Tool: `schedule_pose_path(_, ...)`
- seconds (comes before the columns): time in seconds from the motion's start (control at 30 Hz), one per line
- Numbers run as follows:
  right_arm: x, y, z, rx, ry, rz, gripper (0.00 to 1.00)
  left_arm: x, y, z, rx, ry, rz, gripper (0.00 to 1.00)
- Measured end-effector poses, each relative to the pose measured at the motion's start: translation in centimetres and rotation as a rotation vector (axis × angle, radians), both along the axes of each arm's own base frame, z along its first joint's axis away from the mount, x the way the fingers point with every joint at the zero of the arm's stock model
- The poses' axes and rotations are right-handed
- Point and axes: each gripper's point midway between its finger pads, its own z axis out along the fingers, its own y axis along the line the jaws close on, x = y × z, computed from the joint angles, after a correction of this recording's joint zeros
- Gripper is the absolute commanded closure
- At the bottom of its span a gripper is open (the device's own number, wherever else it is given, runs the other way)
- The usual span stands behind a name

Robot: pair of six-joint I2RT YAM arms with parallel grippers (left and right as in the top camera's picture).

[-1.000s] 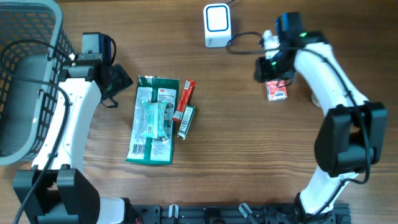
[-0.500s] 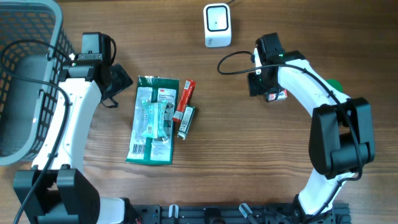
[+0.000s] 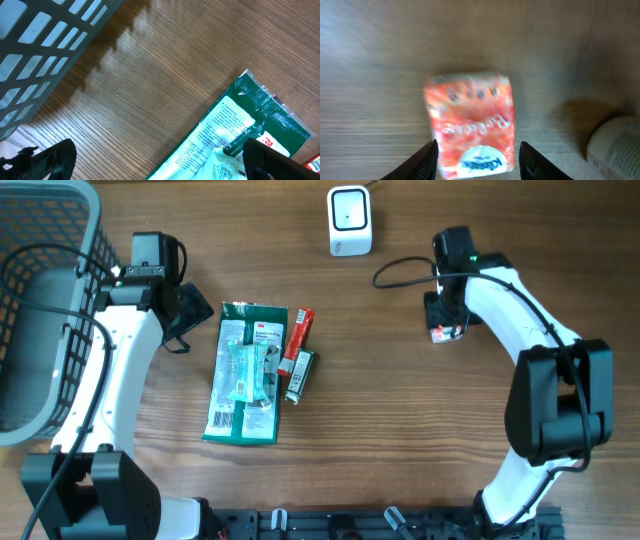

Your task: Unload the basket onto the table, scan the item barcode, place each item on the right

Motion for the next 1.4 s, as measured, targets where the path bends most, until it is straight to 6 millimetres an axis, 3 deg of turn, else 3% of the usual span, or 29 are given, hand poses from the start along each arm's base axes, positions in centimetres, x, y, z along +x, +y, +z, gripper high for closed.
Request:
schedule_pose_path(0.03, 0.1, 0.1, 0.2, 0.005, -0.006, 0.001, 0.57, 0.0, 0.0, 0.0, 0.000, 0.000, 0.000, 0.00)
schedule_pose_path(0.1, 0.8, 1.4, 1.9, 0.073, -0.046, 0.020, 0.76, 0.0, 0.0, 0.0, 0.000, 0.000, 0.000, 0.00)
schedule_pose_path(0.17, 0.8, 2.4, 2.6, 0.114, -0.059, 0.037, 0.85, 0.0, 0.0, 0.0, 0.000, 0.000, 0.000, 0.00)
schedule_pose_path(0.3, 0.9, 4.6, 2.1, 0.172, -0.076, 0.080, 0.93, 0.0, 0.0, 0.0, 0.000, 0.000, 0.000, 0.00)
schedule_pose_path(0.5, 0.0, 6.9, -0.6, 0.200, -0.083, 0.137, 0.96, 0.0, 0.0, 0.0, 0.000, 0.000, 0.000, 0.00)
schedule_pose_path(0.7, -0.6, 5.4, -2.1, 0.131, -0.073, 0.115, 0.96, 0.0, 0.0, 0.0, 0.000, 0.000, 0.000, 0.00)
schedule_pose_path(0.93, -0.2, 1.6, -2.0, -0.009, -0.088, 0.049, 0.96, 0.0, 0.0, 0.0, 0.000, 0.000, 0.000, 0.00)
schedule_pose_path(1.2, -0.4, -2.1, -1.9, -0.057, -0.066, -0.008, 0.96, 0.0, 0.0, 0.0, 0.000, 0.000, 0.000, 0.00)
schedule_pose_path(1.27, -0.5, -1.8, -1.6, -0.037, -0.048, 0.002, 0.96, 0.0, 0.0, 0.0, 0.000, 0.000, 0.000, 0.00)
schedule_pose_path(1.4, 1.2, 1.7, 0.4, 0.115, -0.100, 0.059, 0.96, 0.0, 0.0, 0.0, 0.000, 0.000, 0.000, 0.00)
